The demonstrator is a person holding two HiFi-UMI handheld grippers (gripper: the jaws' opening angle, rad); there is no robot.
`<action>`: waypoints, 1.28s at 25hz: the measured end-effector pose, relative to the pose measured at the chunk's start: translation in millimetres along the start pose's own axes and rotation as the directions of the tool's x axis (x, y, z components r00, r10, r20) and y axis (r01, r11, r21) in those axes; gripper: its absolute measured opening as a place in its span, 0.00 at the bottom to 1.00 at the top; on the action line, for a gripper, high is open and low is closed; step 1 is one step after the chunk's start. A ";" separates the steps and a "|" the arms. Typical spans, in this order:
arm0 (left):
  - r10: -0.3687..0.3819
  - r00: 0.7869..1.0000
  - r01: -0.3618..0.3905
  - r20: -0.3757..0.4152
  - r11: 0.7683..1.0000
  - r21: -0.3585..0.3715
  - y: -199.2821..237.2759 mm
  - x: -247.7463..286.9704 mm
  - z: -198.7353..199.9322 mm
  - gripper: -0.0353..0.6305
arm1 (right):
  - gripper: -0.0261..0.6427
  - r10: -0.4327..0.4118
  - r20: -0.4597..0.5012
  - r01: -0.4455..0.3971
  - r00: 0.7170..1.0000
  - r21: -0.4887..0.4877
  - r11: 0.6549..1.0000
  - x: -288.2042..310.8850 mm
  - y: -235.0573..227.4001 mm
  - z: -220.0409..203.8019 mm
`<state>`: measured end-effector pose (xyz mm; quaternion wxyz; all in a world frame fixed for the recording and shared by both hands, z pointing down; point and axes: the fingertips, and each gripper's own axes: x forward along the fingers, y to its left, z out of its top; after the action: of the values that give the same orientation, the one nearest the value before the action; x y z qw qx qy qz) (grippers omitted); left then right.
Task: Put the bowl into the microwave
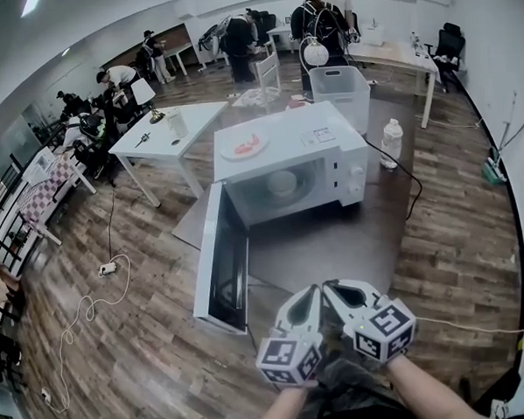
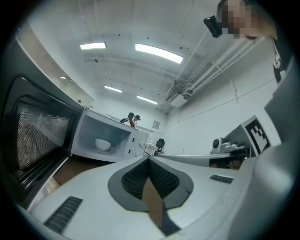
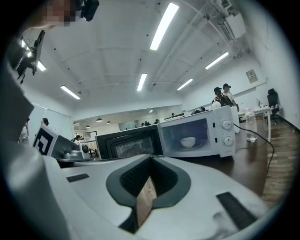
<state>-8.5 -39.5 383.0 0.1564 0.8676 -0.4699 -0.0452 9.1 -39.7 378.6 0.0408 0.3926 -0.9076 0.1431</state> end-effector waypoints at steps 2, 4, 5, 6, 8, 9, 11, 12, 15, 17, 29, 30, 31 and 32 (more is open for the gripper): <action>0.001 1.000 -0.001 -0.003 1.000 0.003 -1.4 -3.3 -0.7 0.05 | 0.04 0.003 -0.004 -0.003 1.000 0.010 1.000 -2.0 2.7 -1.9; 0.003 1.000 -0.003 -0.002 1.000 0.002 -1.7 -5.4 -0.8 0.05 | 0.04 0.006 -0.003 -0.006 1.000 0.012 1.000 -3.2 4.8 -1.1; 0.004 1.000 -0.004 -0.001 1.000 0.001 -1.4 -6.3 -0.6 0.05 | 0.04 0.008 -0.003 -0.008 1.000 0.010 1.000 -3.3 6.1 -0.5; 0.006 1.000 -0.006 0.000 1.000 0.000 -1.0 -7.1 -0.4 0.05 | 0.04 0.010 -0.002 -0.010 1.000 0.009 1.000 -3.2 7.3 -0.3; 0.007 1.000 -0.007 0.002 1.000 0.000 0.3 -7.7 -0.4 0.05 | 0.04 0.011 -0.001 -0.011 1.000 0.010 1.000 -2.6 8.2 -1.0; 0.007 1.000 -0.007 0.003 1.000 0.000 1.1 -7.6 -0.9 0.05 | 0.04 0.011 -0.002 -0.011 1.000 0.010 1.000 -2.0 8.1 -1.7; 0.010 1.000 -0.010 0.003 1.000 0.004 3.4 -7.0 -2.2 0.05 | 0.04 0.013 -0.003 -0.013 1.000 0.010 1.000 -0.1 7.8 -3.2; 0.012 1.000 -0.012 0.002 1.000 0.004 4.7 -6.9 -2.9 0.05 | 0.04 0.016 -0.005 -0.016 1.000 0.011 1.000 0.7 8.2 -4.0; 0.019 1.000 -0.019 0.001 1.000 -0.002 6.5 -8.9 -4.2 0.05 | 0.04 0.022 -0.016 -0.022 1.000 0.015 1.000 1.0 11.2 -7.0; 0.024 1.000 -0.024 0.008 1.000 -0.009 7.4 -10.5 -2.9 0.05 | 0.04 0.026 -0.022 -0.025 0.999 0.014 1.000 0.7 13.4 -7.2; 0.030 0.999 -0.029 0.020 0.999 -0.035 4.2 -14.2 -3.9 0.05 | 0.04 0.026 -0.038 -0.025 0.999 0.027 0.999 -6.6 18.2 -12.6; 0.031 0.999 -0.030 0.017 0.999 -0.036 4.5 -14.7 -4.8 0.05 | 0.04 0.027 -0.039 -0.026 0.999 0.029 0.999 -6.6 18.4 -13.6; 0.033 0.999 -0.033 0.015 0.999 -0.037 4.7 -15.4 -5.7 0.05 | 0.04 0.029 -0.041 -0.028 0.999 0.031 0.999 -6.6 18.8 -14.6; 0.035 0.999 -0.035 0.012 0.999 -0.039 5.0 -16.4 -6.7 0.05 | 0.04 0.031 -0.043 -0.030 0.999 0.034 0.999 -6.7 19.5 -15.8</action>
<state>-20.1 -26.9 389.8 0.1710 0.8557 -0.4851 -0.0570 -1.0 -17.7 388.1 0.0520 0.3761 -0.9098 0.1674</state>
